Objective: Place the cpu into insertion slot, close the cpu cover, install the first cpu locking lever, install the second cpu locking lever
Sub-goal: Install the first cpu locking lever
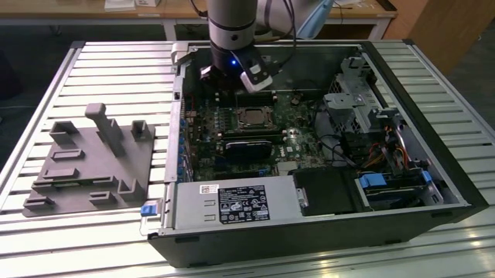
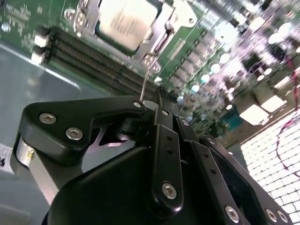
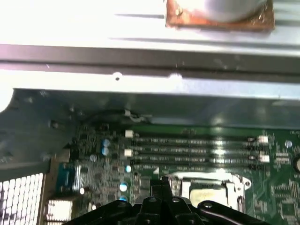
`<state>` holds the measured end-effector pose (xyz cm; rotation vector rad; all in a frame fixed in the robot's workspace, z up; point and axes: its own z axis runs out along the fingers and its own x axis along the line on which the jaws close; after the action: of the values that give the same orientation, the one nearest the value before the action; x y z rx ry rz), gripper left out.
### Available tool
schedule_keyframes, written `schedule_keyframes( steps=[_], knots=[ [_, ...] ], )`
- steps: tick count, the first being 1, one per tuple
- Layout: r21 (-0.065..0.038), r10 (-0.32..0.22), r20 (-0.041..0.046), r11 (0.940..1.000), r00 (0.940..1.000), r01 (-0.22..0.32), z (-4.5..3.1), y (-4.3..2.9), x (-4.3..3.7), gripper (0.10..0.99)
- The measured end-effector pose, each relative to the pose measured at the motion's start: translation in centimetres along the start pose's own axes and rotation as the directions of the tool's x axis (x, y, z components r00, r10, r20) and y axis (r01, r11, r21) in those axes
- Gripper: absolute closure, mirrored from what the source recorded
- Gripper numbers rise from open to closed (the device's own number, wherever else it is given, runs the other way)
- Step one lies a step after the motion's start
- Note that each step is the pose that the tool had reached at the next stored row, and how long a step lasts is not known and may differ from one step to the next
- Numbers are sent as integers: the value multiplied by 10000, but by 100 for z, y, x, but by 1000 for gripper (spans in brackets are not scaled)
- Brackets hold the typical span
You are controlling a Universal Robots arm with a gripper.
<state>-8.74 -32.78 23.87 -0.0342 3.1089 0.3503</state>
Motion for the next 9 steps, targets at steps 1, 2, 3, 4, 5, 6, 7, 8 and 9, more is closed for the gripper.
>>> schedule_keyframes(
  steps=[1, 2, 3, 4, 5, 6, 7, 8, 9],
  knots=[
    [-155, 2, 2, 9999, 10000, -2, 0, -1, 4, 980],
    [-291, 4, 7, 9996, 10000, -3, 0, -1, 7, 980],
    [-418, 5, 10, 9991, 10000, -5, 0, -2, 9, 980],
    [-539, 7, 12, 9985, 10000, -7, -1, -2, 11, 980],
    [-644, 8, 13, 9979, 10000, -7, -1, -2, 12, 980],
    [-710, 8, 15, 9975, 10000, -7, -1, -3, 12, 980],
    [-714, 9, 16, 9974, 10000, -8, -1, -2, 12, 980],
    [-718, 10, 16, 9974, 10000, -8, -1, -2, 12, 980],
    [-720, 10, 16, 9974, 10000, -8, -1, -2, 12, 980]
  ],
)
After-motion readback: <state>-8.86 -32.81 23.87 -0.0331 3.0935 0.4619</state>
